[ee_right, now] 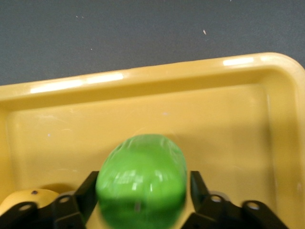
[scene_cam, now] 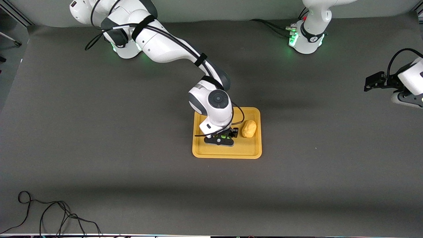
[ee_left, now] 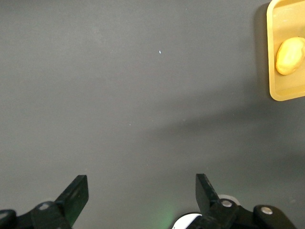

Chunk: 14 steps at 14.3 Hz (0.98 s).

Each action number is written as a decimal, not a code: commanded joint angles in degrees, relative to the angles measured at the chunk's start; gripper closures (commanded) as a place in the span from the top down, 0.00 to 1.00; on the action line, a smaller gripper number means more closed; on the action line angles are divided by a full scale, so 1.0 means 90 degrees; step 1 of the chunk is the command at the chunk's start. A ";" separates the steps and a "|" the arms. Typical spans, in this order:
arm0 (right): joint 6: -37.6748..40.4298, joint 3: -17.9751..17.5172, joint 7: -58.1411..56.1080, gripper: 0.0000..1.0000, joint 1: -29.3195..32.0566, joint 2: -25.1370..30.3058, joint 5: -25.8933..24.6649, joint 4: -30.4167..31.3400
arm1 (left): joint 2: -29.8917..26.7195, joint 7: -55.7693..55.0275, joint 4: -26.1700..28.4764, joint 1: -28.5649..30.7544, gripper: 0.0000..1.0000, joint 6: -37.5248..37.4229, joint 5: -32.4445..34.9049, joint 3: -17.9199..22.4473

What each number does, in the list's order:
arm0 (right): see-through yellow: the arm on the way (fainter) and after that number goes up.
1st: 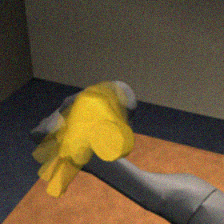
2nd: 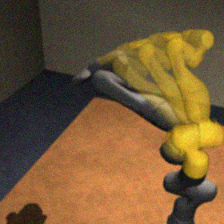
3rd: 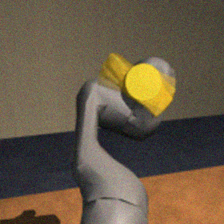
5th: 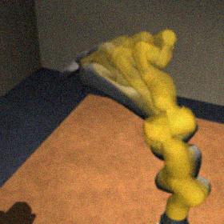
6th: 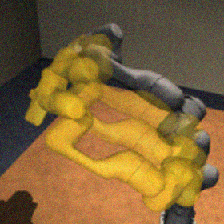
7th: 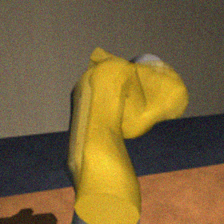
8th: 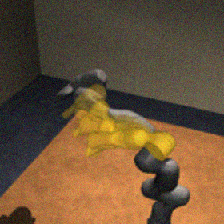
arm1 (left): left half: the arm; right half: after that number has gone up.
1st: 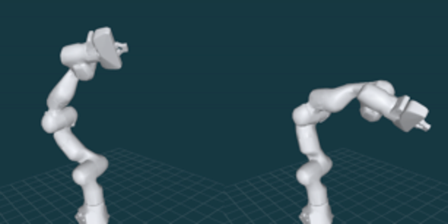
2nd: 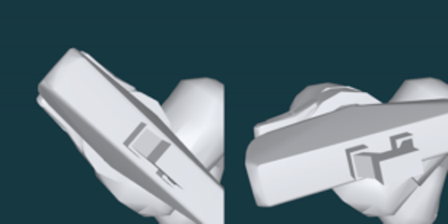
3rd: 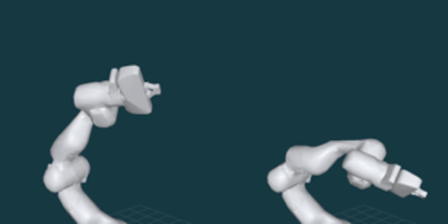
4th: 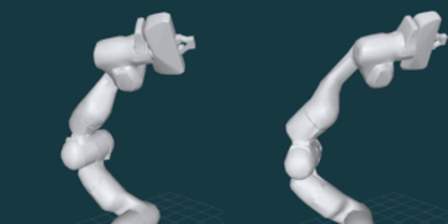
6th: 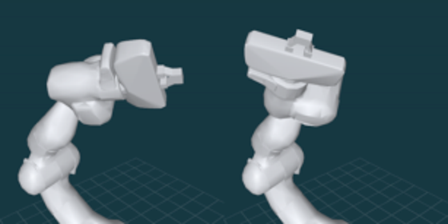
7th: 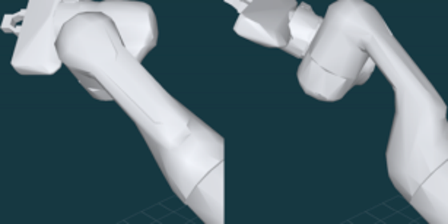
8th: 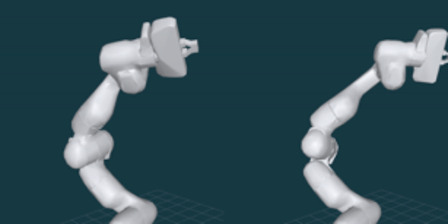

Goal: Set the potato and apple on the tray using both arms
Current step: 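Carry the green apple over the tray and lower it with the right gripper, then open the right gripper and lift it away from the apple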

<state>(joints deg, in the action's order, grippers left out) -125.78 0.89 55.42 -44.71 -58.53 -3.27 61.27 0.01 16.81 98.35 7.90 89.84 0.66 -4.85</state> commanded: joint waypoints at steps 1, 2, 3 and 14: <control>0.0360 0.0077 0.0180 1.00 -0.0091 0.0242 -0.0076 -0.0167 | 0.0125 0.0076 -0.0225 -0.0018 1.00 -0.0110 0.0083 -0.0048; 0.0749 0.0077 0.0171 1.00 -0.0081 0.0408 -0.0086 -0.0196 | 0.0125 0.0076 -0.0225 -0.0028 1.00 -0.0070 0.0083 -0.0057; 0.1033 0.0077 0.0170 1.00 -0.0081 0.0584 -0.0086 -0.0235 | 0.0106 0.0076 -0.0225 -0.0009 1.00 -0.0012 0.0083 -0.0057; 0.4161 0.0106 -0.1867 1.00 0.1099 0.3795 -0.0076 0.0679 | -0.0119 -0.0285 0.0244 0.0050 0.99 0.0877 0.0103 -0.0038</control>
<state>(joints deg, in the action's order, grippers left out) -89.06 2.12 45.45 -38.69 -31.99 -3.71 58.84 0.70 14.63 98.02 8.07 96.37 0.94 -4.97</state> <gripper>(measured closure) 0.000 0.009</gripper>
